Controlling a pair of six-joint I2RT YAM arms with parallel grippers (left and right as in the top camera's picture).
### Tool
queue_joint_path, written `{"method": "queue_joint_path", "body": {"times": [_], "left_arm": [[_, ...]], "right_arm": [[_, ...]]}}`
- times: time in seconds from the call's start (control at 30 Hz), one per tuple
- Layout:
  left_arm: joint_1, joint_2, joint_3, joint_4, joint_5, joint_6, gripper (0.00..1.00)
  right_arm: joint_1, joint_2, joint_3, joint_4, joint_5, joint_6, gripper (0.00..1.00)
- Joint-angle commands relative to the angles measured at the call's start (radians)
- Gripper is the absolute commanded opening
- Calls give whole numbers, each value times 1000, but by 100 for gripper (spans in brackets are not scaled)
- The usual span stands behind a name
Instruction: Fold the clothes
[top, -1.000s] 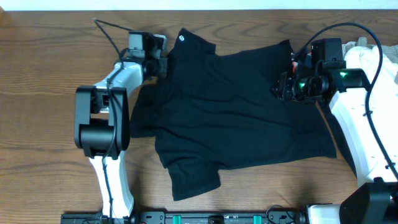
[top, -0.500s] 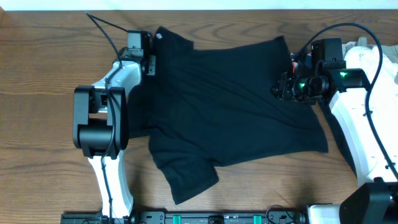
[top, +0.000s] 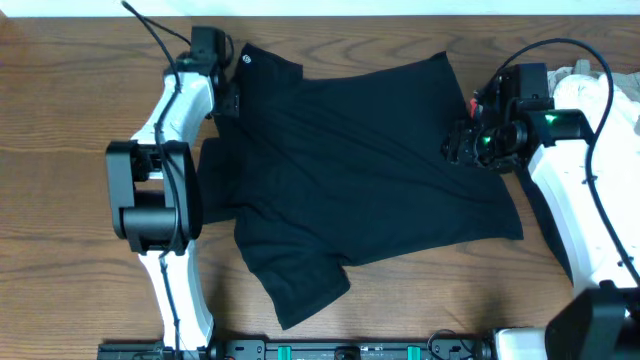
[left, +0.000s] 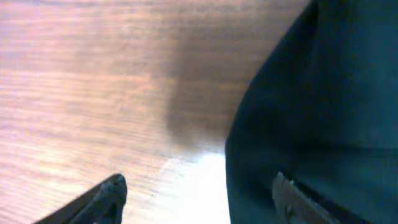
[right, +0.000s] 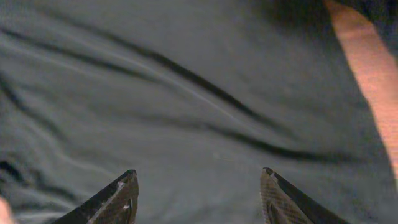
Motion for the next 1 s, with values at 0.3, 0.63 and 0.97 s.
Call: {"method": "queue_joint_path", "body": {"times": [0.3, 0.63, 0.97], "left_arm": [[1, -545, 64, -338, -7, -82, 49], [-11, -653, -34, -730, 343, -316, 46], [-70, -653, -605, -408, 504, -407, 17]], "right_arm": [[14, 152, -5, 45, -29, -58, 63], [-23, 185, -5, 86, -29, -56, 69], [-20, 185, -5, 84, -32, -56, 68]]}}
